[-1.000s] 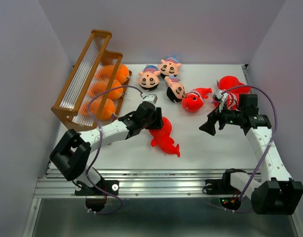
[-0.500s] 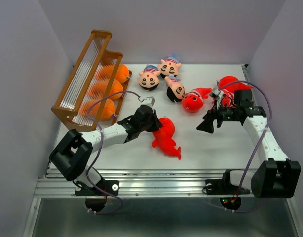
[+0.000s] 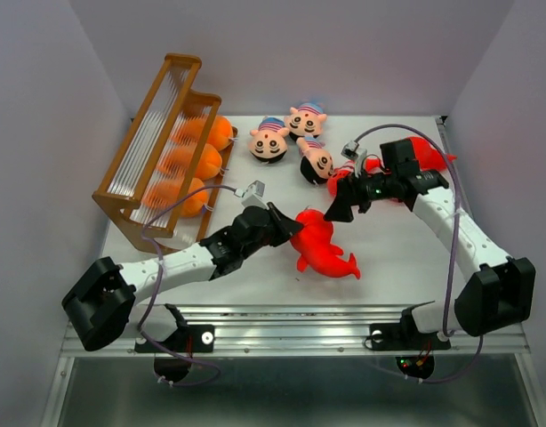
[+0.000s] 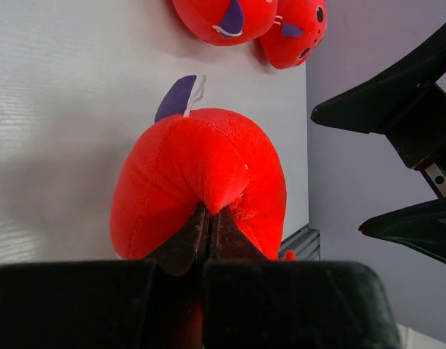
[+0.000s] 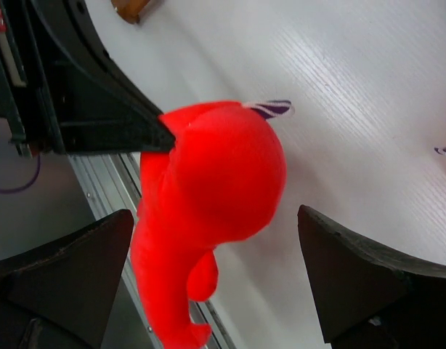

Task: Place and organize the stuffed toys onto the shelf
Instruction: Pass the stuffed toy from the left arm to the right

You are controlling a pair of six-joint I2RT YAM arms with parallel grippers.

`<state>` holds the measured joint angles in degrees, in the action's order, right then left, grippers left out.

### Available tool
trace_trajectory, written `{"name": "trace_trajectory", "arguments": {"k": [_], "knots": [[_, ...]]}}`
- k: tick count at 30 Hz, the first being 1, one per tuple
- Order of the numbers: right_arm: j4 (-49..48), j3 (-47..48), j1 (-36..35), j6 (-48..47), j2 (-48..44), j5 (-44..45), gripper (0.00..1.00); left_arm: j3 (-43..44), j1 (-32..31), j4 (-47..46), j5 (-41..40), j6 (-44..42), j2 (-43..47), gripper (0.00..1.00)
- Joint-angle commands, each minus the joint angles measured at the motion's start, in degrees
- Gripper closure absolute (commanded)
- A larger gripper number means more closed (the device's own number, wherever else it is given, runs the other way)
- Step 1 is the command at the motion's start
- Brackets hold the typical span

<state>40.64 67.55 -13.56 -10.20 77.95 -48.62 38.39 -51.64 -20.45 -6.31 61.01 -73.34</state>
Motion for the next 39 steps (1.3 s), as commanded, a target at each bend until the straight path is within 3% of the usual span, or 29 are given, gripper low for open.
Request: {"name": "trace_trajectory", "arguments": {"k": [1, 12, 16, 17, 19, 20, 21, 24, 29, 32, 39], "knots": [[-9.4, 3.6, -4.8, 12.7, 1.7, 8.5, 0.00, 3.3, -2.0, -1.1, -5.7, 4.9, 0.4, 1.00], [-4.1, 5.8, -11.4, 5.4, 9.4, 13.6, 0.03, 5.6, -3.4, 1.0, -7.6, 2.6, 1.3, 1.00], [-0.7, 7.1, -11.4, 2.9, 11.7, 9.2, 0.35, 6.0, -3.6, 1.0, -7.6, 2.2, 1.2, 1.00], [-0.3, 7.3, -11.4, 2.6, 12.0, 8.1, 0.56, 5.9, -3.6, 0.9, -7.5, 2.2, 1.2, 1.00], [0.1, 8.1, -11.4, 2.3, 12.6, 6.1, 0.79, 5.7, -3.7, 0.8, -7.4, 2.1, 1.3, 1.00], [0.2, 8.5, -11.4, 2.3, 12.7, 5.4, 0.95, 5.6, -3.7, 0.8, -7.3, 1.9, 1.5, 1.00], [0.3, 8.9, -11.4, 2.3, 12.7, 5.1, 0.99, 5.2, -3.8, 0.7, -7.3, 1.8, 1.7, 1.00], [0.3, 10.1, -11.4, 2.9, 12.6, 4.9, 0.99, 4.1, -3.7, 0.2, -7.4, 0.9, 3.1, 1.00], [0.2, 13.0, -9.7, 4.3, 12.7, 6.0, 0.99, 1.0, -3.8, -0.8, -6.4, -4.0, 8.5, 0.54], [0.4, 14.9, -7.4, 5.4, 13.6, 4.3, 1.00, -1.4, -3.8, -0.7, -4.8, -8.6, 12.5, 0.36], [1.7, 16.8, -6.0, 5.5, 16.6, 2.6, 0.99, -3.2, -7.3, 3.3, -5.4, -22.0, 19.8, 0.28]]}}
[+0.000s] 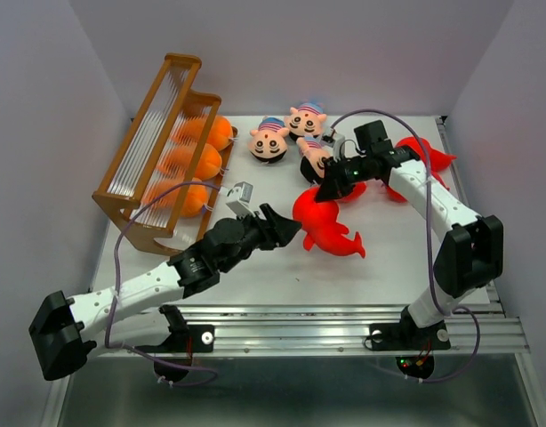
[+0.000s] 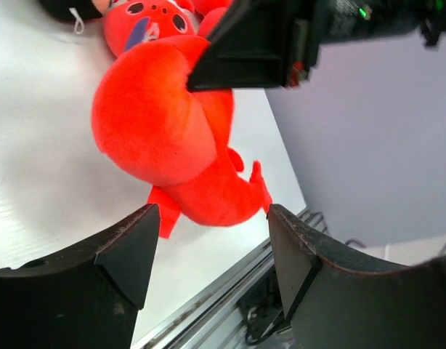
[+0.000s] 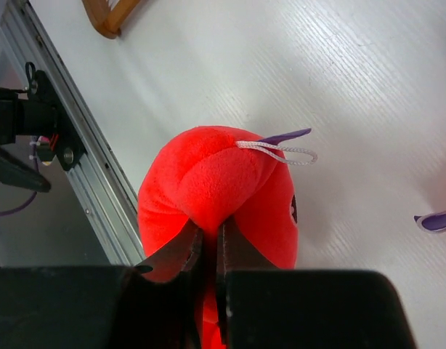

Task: Place and organize the stuffed toys onto the shelf
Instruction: Pass the stuffed toy from the left arm to the right, then pass the stuffed toy from the right arm to the left

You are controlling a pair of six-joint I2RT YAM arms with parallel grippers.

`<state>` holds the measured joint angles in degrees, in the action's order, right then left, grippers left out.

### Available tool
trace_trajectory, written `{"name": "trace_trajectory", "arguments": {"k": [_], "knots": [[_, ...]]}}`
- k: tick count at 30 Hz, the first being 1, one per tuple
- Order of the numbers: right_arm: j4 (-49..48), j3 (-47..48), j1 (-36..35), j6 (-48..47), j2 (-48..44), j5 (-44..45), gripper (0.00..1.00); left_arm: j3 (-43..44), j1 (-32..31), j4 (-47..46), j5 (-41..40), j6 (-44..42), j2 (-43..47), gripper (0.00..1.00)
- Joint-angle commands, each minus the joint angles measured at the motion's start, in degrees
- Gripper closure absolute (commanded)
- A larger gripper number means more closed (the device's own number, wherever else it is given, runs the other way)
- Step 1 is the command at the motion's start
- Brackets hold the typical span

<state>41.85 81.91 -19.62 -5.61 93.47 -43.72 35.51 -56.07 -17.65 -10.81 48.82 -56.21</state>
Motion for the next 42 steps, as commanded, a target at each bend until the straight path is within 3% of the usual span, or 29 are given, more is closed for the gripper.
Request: {"name": "trace_trajectory", "arguments": {"k": [1, 8, 12, 14, 15, 19, 27, 42], "knots": [[0.5, 2.5, 0.0, 1.6, 1.4, -2.6, 0.99, 0.2, -5.0, 1.0, -1.5, -11.2, 2.9, 0.28], [1.9, 3.5, 0.5, 4.0, 3.8, -2.3, 0.99, 11.7, -17.4, 7.2, -9.9, -30.7, -6.8, 0.28], [2.3, 2.8, 0.5, 4.4, 3.8, -1.8, 0.99, 16.2, -21.7, 9.2, -15.3, -37.6, -13.7, 0.28], [2.2, 2.1, 0.5, 4.0, 3.4, -1.6, 0.99, 19.4, -23.1, 9.6, -16.5, -45.3, -17.1, 0.28], [2.1, 2.1, 0.5, 3.9, 3.1, -1.7, 0.99, 19.9, -23.6, 9.5, -16.6, -45.4, -18.0, 0.28], [3.0, 1.1, 1.1, 1.7, 2.3, -3.6, 0.99, 21.7, -25.0, 9.6, -14.3, -63.4, -20.9, 0.28], [4.5, 0.5, 1.1, -2.0, 2.1, -8.7, 0.99, 18.9, -25.0, 4.2, -5.7, -86.6, -20.1, 0.25], [3.8, -1.3, 1.1, -2.0, 1.1, -10.2, 0.99, 22.4, -22.2, 3.4, 5.7, -94.5, -28.2, 0.23]]}}
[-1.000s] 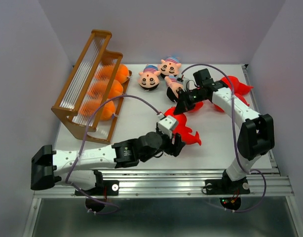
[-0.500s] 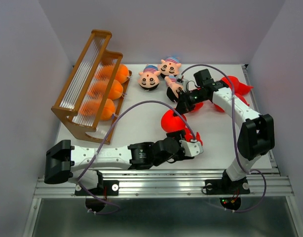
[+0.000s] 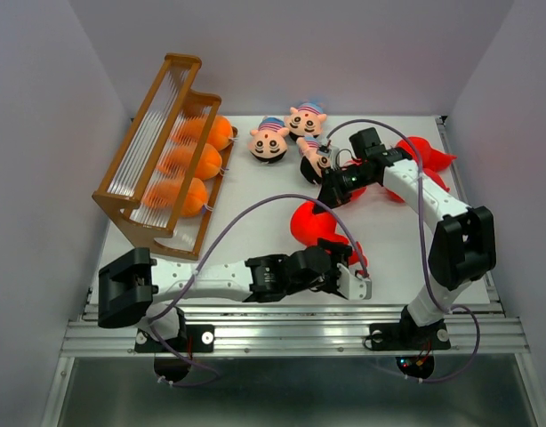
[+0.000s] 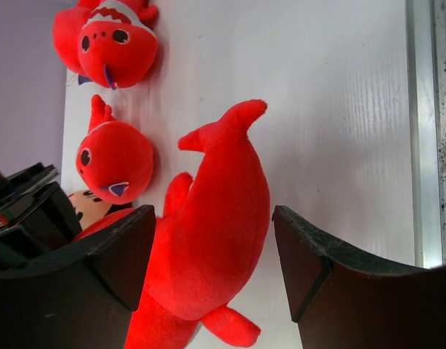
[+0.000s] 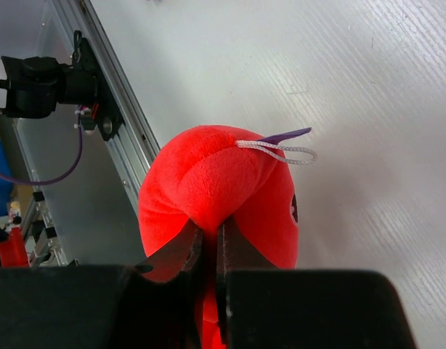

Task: Place and organize the stuffed toys onto the shelf
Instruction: Pass the stuffed toy from the right arm to the left

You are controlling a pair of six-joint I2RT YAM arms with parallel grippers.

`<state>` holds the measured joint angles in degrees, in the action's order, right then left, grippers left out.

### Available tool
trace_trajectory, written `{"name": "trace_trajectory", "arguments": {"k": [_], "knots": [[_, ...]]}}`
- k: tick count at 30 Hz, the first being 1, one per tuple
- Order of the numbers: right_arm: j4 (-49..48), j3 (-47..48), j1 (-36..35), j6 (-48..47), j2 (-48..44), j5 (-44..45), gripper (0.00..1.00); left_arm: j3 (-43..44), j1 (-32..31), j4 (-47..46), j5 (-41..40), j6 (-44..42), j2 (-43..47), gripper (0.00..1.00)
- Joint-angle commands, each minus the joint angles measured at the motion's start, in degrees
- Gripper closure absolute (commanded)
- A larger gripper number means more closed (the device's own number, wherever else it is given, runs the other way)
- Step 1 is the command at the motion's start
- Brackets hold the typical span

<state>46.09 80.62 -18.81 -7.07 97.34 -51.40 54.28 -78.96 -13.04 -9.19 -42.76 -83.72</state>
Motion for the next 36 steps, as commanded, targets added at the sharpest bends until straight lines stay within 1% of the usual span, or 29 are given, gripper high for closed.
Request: {"name": "trace_trajectory", "arguments": {"k": [1, 10, 25, 26, 28, 29, 31, 33, 34, 35, 36], "knots": [[-0.6, -0.1, 0.3, -0.6, -3.0, -2.5, 0.99, 4.6, 1.0, -0.5, 4.6, -2.9, -1.1, 0.23], [-1.1, -1.0, 0.3, -0.3, -4.0, -3.4, 0.98, 6.4, 3.5, -0.3, 5.1, -2.7, -5.3, 0.25], [-1.1, -1.3, 0.3, -0.1, -4.7, -3.8, 0.98, 6.6, 6.4, 3.5, 5.2, -0.9, -8.1, 0.44], [-1.1, -1.3, 0.3, -0.1, -4.7, -3.7, 0.98, 7.0, 6.4, 4.3, 5.2, -1.0, -8.4, 0.51], [-1.1, -1.3, 0.3, -0.2, -4.8, -3.8, 0.98, 7.8, 6.5, 5.2, 5.3, -1.2, -8.7, 0.60], [-1.0, -1.3, 0.3, -0.2, -4.9, -3.8, 0.98, 7.9, 6.6, 6.0, 5.3, -1.2, -9.1, 0.68], [-1.1, -1.4, 0.3, -0.2, -5.1, -3.8, 0.98, 8.2, 6.7, 6.5, 5.2, -1.0, -9.4, 0.73], [-1.1, -1.5, 0.3, -0.2, -5.2, -3.7, 0.98, 8.7, 6.9, 7.2, 5.3, -0.7, -9.5, 0.86], [-1.1, -1.6, 0.3, -0.2, -5.3, -3.8, 0.98, 9.3, 6.9, 7.9, 5.3, -0.6, -9.4, 0.98], [-1.1, -1.7, 0.3, -0.2, -5.4, -3.8, 0.95, 9.4, 6.9, 8.1, 5.1, -0.4, -9.2, 1.00], [-1.1, -1.7, 0.3, -0.3, -5.5, -3.8, 0.93, 9.6, 6.9, 8.3, 5.1, -0.3, -9.0, 1.00]]}}
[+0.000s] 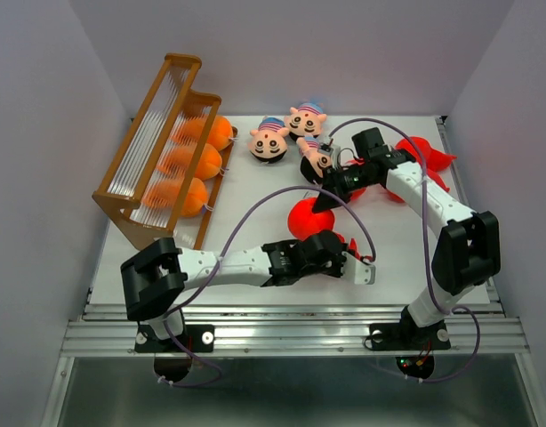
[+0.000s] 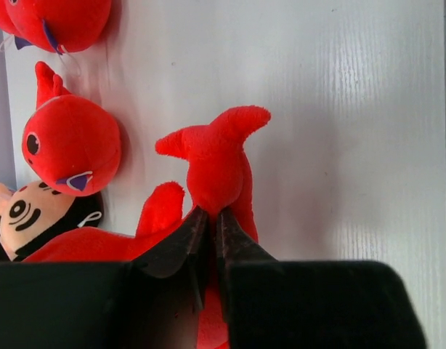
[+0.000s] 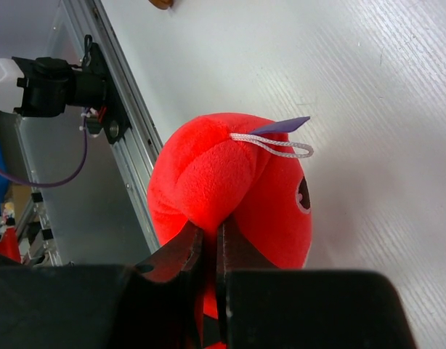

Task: Place and organize the stuffed toys onto the shelf
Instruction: Pass the stuffed toy from the right arm to the left, then place the stuffed toy onto shelf

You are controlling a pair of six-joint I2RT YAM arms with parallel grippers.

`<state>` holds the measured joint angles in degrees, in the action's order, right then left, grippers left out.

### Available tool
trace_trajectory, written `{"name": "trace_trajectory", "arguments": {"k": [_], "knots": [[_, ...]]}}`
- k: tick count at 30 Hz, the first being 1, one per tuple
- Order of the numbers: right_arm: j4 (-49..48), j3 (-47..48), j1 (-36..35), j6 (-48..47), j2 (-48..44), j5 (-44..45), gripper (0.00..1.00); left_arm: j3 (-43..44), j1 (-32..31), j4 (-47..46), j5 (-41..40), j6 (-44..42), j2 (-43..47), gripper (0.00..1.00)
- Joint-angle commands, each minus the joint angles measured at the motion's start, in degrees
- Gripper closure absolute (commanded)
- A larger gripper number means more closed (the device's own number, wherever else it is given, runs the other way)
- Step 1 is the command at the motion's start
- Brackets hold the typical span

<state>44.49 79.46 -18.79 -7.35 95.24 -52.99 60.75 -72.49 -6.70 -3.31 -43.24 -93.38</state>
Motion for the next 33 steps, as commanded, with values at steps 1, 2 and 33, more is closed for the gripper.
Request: {"name": "trace_trajectory", "arguments": {"k": [1, 2, 33], "knots": [[0.5, -0.5, 0.2, -0.1, -3.5, -2.1, 0.92, 3.2, 0.4, 2.3, -0.8, 0.1, 1.3, 1.00], [0.5, -0.4, 0.2, -0.2, -3.7, -2.2, 0.90, 3.3, 0.4, 2.6, -0.8, 0.1, 1.5, 1.00], [5.4, -5.3, 14.2, -11.4, -12.4, -1.0, 0.00, 11.0, 11.4, 18.8, -4.3, -0.8, 12.8, 1.00]]}}
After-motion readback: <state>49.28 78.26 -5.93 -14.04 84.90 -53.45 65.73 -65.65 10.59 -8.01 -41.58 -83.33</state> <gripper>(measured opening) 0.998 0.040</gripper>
